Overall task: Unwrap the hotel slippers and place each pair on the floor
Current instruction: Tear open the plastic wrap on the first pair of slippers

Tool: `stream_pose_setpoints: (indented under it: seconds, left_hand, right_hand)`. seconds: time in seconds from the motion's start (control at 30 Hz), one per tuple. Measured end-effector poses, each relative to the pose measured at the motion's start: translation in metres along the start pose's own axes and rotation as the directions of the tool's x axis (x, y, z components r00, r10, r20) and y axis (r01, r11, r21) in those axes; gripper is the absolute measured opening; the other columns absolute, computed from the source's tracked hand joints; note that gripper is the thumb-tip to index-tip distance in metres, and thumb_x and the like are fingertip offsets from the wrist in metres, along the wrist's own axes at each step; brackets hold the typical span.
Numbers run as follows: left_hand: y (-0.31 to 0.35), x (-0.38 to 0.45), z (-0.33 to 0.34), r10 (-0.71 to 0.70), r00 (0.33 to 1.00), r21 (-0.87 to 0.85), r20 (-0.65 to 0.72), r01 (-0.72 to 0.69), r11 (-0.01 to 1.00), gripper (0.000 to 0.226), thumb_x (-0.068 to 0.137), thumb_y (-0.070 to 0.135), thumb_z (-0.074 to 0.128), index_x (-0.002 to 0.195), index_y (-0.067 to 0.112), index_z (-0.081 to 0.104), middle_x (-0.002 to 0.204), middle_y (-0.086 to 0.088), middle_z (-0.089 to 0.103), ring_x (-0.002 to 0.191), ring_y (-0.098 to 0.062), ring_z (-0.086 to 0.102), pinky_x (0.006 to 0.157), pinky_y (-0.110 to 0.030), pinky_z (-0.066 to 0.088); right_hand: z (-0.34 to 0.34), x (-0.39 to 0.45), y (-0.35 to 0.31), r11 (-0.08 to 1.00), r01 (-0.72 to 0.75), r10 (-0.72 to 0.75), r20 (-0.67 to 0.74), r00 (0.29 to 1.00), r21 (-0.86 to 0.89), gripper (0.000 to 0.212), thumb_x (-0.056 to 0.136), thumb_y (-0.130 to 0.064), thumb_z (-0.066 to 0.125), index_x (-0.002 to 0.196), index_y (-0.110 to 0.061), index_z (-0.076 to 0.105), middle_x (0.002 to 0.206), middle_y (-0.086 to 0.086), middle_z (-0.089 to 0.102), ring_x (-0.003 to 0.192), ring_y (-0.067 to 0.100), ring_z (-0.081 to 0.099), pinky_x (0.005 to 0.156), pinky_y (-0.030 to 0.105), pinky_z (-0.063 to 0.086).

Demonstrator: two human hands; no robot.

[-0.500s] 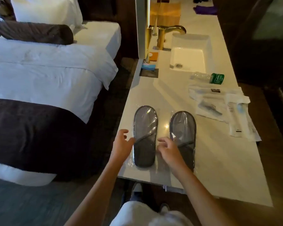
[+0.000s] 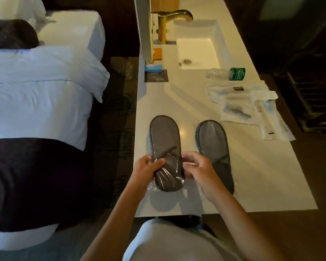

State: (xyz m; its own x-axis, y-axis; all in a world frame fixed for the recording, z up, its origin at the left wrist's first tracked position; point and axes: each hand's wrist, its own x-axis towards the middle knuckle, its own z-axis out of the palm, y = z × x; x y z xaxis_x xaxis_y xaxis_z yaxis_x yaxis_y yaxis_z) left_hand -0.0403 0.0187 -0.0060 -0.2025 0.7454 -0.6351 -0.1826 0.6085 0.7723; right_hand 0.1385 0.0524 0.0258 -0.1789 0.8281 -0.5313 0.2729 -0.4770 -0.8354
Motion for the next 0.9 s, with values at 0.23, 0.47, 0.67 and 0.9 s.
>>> stream_pose_setpoints:
  seconds: [0.23, 0.47, 0.67, 0.9]
  left_hand:
    - [0.039, -0.013, 0.005, 0.164, 0.986, -0.175, 0.041, -0.154, 0.972, 0.032, 0.085, 0.025, 0.067, 0.115, 0.016, 0.061, 0.094, -0.001, 0.078, 0.09, -0.021, 0.076, 0.072, -0.034, 0.062]
    - [0.062, -0.023, 0.017, 0.235, 0.972, -0.249, -0.007, -0.23, 0.941, 0.034, 0.09, 0.017, 0.065, 0.123, 0.015, 0.058, 0.098, -0.003, 0.077, 0.095, -0.024, 0.074, 0.073, -0.038, 0.062]
    - [0.075, -0.031, 0.027, 0.273, 0.962, -0.311, -0.029, -0.268, 0.912, 0.049, 0.083, 0.02, 0.066, 0.131, 0.018, 0.054, 0.105, -0.003, 0.076, 0.097, -0.023, 0.074, 0.073, -0.038, 0.062]
    - [0.08, -0.039, 0.036, 0.24, 0.967, -0.402, -0.079, -0.252, 0.88, 0.043, 0.092, 0.013, 0.062, 0.134, 0.016, 0.054, 0.12, -0.012, 0.07, 0.104, -0.025, 0.072, 0.076, -0.037, 0.061]
  right_hand:
    - [-0.024, -0.015, -0.021, 0.963, 0.225, -0.211, 0.101, 0.972, -0.149, 0.037, 0.089, -0.018, 0.068, 0.119, -0.037, 0.062, 0.107, -0.009, 0.067, 0.091, 0.012, 0.069, 0.07, 0.02, 0.058]
    - [-0.042, -0.013, -0.043, 0.91, 0.357, -0.341, 0.112, 0.933, -0.209, 0.022, 0.089, -0.018, 0.069, 0.108, -0.028, 0.064, 0.082, -0.002, 0.066, 0.077, 0.011, 0.065, 0.067, 0.02, 0.056]
    - [-0.055, -0.017, -0.055, 0.92, 0.353, -0.331, 0.142, 0.933, -0.173, 0.029, 0.089, -0.019, 0.069, 0.116, -0.025, 0.06, 0.089, -0.004, 0.066, 0.08, 0.014, 0.067, 0.066, 0.02, 0.058]
    - [-0.071, -0.023, -0.06, 0.922, 0.386, -0.381, 0.098, 0.919, -0.033, 0.017, 0.089, -0.006, 0.067, 0.103, -0.015, 0.067, 0.081, 0.005, 0.071, 0.074, 0.019, 0.068, 0.062, 0.023, 0.058]
